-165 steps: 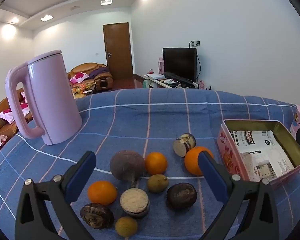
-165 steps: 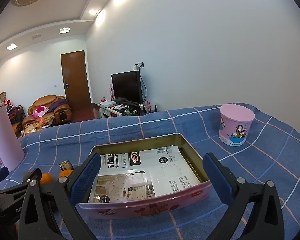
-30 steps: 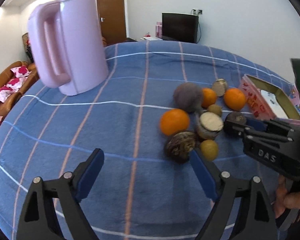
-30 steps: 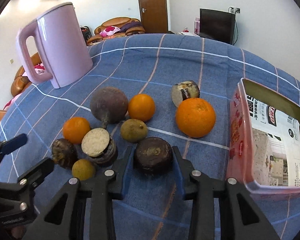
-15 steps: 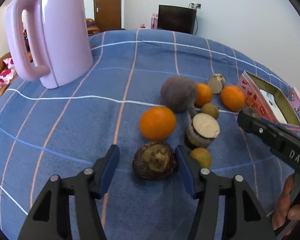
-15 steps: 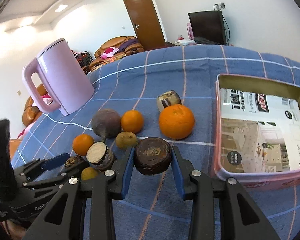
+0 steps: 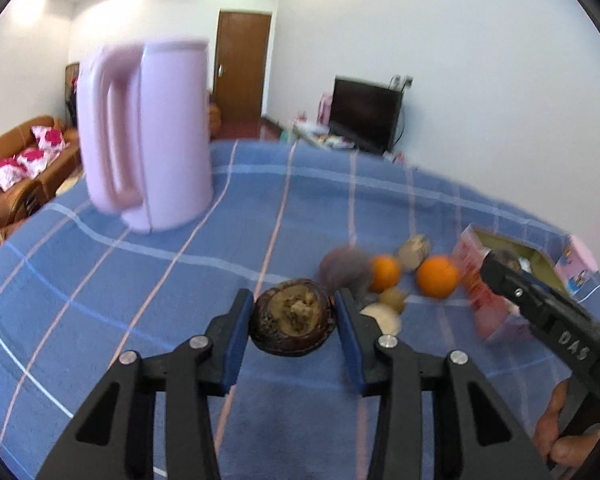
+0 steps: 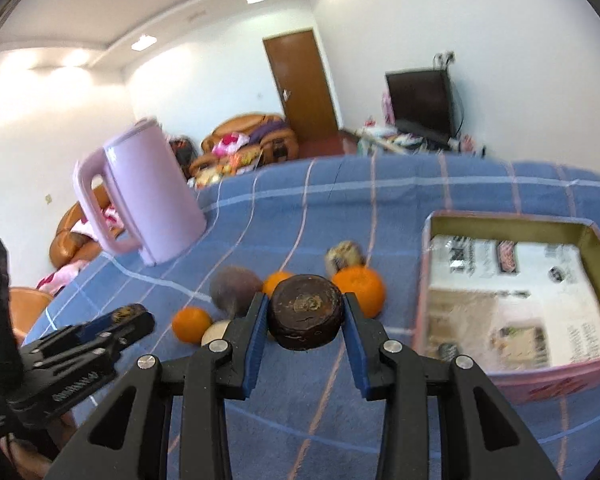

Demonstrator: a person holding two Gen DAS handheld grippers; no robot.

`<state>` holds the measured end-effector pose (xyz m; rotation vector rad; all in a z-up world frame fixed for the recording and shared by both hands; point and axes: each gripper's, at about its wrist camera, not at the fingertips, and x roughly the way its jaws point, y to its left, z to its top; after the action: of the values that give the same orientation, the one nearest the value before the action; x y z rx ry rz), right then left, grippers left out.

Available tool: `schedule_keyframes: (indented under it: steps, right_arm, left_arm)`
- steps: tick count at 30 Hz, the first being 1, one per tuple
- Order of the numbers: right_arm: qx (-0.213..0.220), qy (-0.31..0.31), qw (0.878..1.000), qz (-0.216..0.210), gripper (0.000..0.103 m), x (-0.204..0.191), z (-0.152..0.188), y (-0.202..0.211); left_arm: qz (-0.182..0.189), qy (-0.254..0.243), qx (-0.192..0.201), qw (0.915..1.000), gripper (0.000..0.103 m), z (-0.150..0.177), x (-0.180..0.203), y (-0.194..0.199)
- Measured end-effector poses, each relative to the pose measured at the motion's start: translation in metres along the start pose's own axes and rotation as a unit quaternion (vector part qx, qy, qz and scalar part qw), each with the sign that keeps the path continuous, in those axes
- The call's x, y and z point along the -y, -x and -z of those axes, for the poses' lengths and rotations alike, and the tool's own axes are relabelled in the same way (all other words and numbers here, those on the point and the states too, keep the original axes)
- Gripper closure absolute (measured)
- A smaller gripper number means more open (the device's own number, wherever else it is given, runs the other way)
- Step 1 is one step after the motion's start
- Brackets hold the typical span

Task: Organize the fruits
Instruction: 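Carry both held fruits over the tin box and open both tools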

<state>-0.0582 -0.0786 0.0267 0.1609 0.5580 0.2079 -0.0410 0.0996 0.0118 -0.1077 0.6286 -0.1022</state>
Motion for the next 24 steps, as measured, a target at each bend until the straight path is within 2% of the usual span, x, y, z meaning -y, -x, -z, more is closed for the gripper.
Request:
schedule_keyframes:
  steps: [4,8,14,20,24]
  right_arm:
    - [0.05,0.005,0.998,0.044,0.065,0.019,-0.01,0.023]
    - [0.071,0.008,0.993,0.089,0.065,0.045,-0.013,0.039]
    - [0.066,0.018,0.985,0.158,0.065,0.087,-0.012,0.046]
    - [0.051,0.016,0.979,0.199,0.064,0.123,-0.012,0.049]
    - [0.04,0.018,0.976,0.214,0.064,0.138,-0.009,0.048]
  left_arm:
    - [0.009,-0.022,0.013,0.9996,0.059,-0.012,0.029,-0.003]
    - [0.032,-0.038,0.009,0.9987,0.059,-0.015,0.066,-0.013]
    - [0.069,-0.058,0.007,0.9959,0.059,-0.017,0.117,-0.026]
    - [0.103,-0.086,-0.006,0.9909,0.059,-0.018,0.176,-0.047]
    - [0.112,-0.1,-0.012,0.9885,0.059,-0.019,0.204,-0.059]
